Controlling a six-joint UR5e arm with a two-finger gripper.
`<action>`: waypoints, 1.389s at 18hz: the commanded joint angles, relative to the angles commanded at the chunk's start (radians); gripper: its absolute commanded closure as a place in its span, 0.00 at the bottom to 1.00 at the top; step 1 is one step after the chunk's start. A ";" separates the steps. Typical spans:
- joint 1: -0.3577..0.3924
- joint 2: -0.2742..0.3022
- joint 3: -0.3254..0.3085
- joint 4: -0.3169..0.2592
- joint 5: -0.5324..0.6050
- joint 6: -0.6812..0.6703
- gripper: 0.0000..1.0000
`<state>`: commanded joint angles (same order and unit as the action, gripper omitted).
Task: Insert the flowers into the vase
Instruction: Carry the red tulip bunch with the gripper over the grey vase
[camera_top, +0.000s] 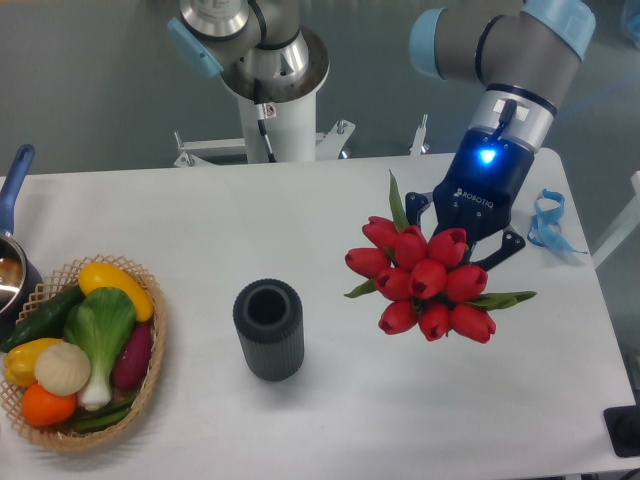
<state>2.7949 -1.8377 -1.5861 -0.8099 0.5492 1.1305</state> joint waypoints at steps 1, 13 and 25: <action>-0.002 -0.002 -0.014 0.002 0.000 0.003 0.76; -0.034 -0.009 0.000 0.002 -0.152 -0.009 0.76; -0.189 0.040 -0.146 0.014 -0.434 -0.009 0.76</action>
<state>2.6063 -1.7979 -1.7317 -0.7962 0.1150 1.1213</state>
